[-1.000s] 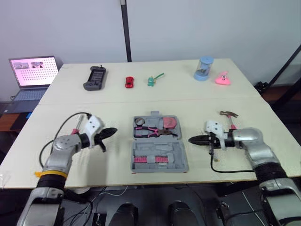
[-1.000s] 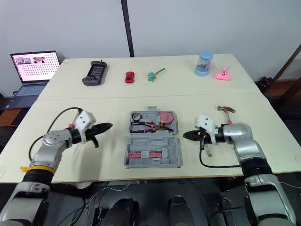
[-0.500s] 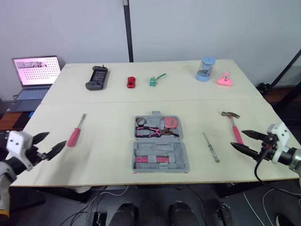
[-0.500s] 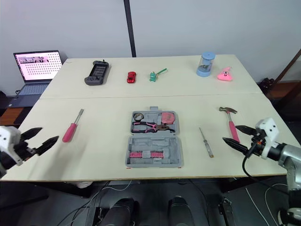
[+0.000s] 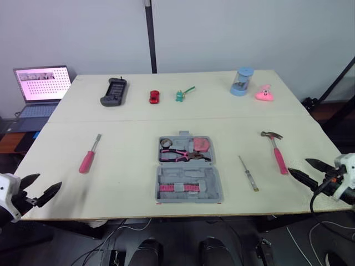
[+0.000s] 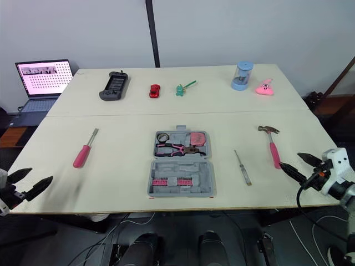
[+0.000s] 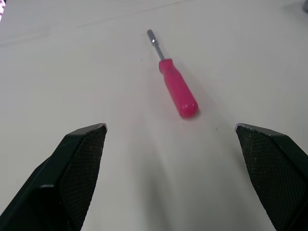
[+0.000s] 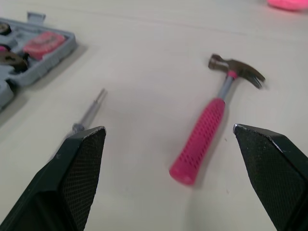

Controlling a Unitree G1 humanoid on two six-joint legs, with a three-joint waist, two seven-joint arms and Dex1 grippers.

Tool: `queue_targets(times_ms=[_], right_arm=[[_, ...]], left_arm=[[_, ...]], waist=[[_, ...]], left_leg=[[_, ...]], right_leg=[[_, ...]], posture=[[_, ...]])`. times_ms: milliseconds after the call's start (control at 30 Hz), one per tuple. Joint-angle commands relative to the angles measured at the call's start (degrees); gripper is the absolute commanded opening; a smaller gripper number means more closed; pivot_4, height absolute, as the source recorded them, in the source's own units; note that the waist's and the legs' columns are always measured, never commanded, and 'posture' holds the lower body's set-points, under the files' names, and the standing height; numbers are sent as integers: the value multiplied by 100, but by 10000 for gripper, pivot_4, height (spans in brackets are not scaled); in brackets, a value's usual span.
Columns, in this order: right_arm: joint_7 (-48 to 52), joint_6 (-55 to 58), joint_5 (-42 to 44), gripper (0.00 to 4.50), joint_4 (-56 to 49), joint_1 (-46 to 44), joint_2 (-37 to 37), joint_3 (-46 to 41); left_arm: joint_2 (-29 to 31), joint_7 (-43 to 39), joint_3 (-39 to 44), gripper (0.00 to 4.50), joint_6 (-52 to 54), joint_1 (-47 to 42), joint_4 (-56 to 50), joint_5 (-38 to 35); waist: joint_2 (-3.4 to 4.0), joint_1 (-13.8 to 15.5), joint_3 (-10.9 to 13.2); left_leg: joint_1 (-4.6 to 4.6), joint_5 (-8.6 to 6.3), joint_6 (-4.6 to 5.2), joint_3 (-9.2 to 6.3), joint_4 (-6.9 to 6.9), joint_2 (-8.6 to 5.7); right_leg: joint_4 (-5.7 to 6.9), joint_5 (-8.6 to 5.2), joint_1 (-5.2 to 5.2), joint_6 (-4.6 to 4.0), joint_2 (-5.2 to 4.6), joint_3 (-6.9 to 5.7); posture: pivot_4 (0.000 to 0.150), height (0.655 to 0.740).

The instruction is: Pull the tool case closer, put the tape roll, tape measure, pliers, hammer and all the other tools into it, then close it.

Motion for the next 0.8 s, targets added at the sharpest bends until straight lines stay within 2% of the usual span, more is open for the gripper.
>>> queue_targets(times_ms=[33, 267, 467, 600, 700, 800], right_arm=[[-17, 200, 169, 44868, -374, -229, -68, 40], [216, 969, 285, 44868, -1210, -854, -214, 580], [520, 2097, 571, 44868, -2381, -1416, -319, 1284], [808, 3514, 1264, 44868, -3394, -1994, -414, 1882], [863, 3865, 1392, 44868, -3677, -2155, -462, 2028], [943, 4247, 1580, 44868, -4140, -2392, -503, 2286]], left_arm=[[-97, 157, 286, 45000, 61, 174, -600, -264], [-179, 367, 331, 45000, 886, 556, -1974, -712], [-251, 663, 393, 45000, 1433, 728, -2761, -936], [-486, 958, 183, 45000, 1760, 1153, -3733, -947], [-587, 1053, 169, 45000, 1888, 1282, -4137, -952], [-565, 1045, 135, 45000, 2233, 1341, -4809, -1344]], waist=[[1, 0, 0], [3, -5, 2], [8, 14, 5], [11, -17, 8], [4, 25, 12], [1, 94, 14]], left_leg=[[0, 0, 0, 1, 0, -1], [-1, -1, 1, 1, 0, 1], [-5, -2, 3, -2, -3, 1], [-7, -3, 5, 1, -3, 1], [-10, -4, 5, -2, -3, 2], [-17, -4, 5, -6, -1, -1]], right_leg=[[0, 0, 0, 0, -2, 2], [-3, 0, -1, -1, -7, 3], [-11, -1, -2, -2, -7, 2], [-17, -5, -3, -11, -16, 4], [-18, -9, -6, -18, -17, 3], [-22, -9, -6, -19, -19, -3]], posture=[[1500, 6753], [1500, 6753], [1500, 6753], [1500, 6753], [1500, 6753], [1500, 6753]])
